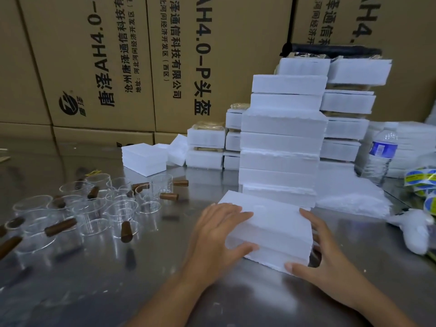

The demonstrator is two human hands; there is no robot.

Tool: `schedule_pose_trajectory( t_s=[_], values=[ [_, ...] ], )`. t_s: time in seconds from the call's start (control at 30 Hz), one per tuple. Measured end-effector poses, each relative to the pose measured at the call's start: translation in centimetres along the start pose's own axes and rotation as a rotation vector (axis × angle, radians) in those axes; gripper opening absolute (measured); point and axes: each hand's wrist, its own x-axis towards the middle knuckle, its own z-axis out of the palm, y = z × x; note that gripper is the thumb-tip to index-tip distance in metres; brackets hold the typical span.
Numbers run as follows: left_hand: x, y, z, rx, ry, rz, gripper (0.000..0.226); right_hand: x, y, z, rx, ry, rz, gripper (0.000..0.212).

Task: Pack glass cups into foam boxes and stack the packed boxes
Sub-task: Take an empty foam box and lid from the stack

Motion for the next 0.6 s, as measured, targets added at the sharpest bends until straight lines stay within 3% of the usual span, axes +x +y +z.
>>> schedule_pose_trajectory(
  t_s=[0.33, 0.6],
  values=[
    [0.0, -0.4, -0.4, 0.141, 0.004, -0.011, 0.041, 0.0, 0.0, -0.3, -0.044, -0.001, 0.03, 0.113],
    [0.3, -0.5, -1.2, -0.231, 0.277, -0.644, 0.034, -0.3, 0.7, -3.3, -0.054, -0.034, 0.134, 0.113]
  ],
)
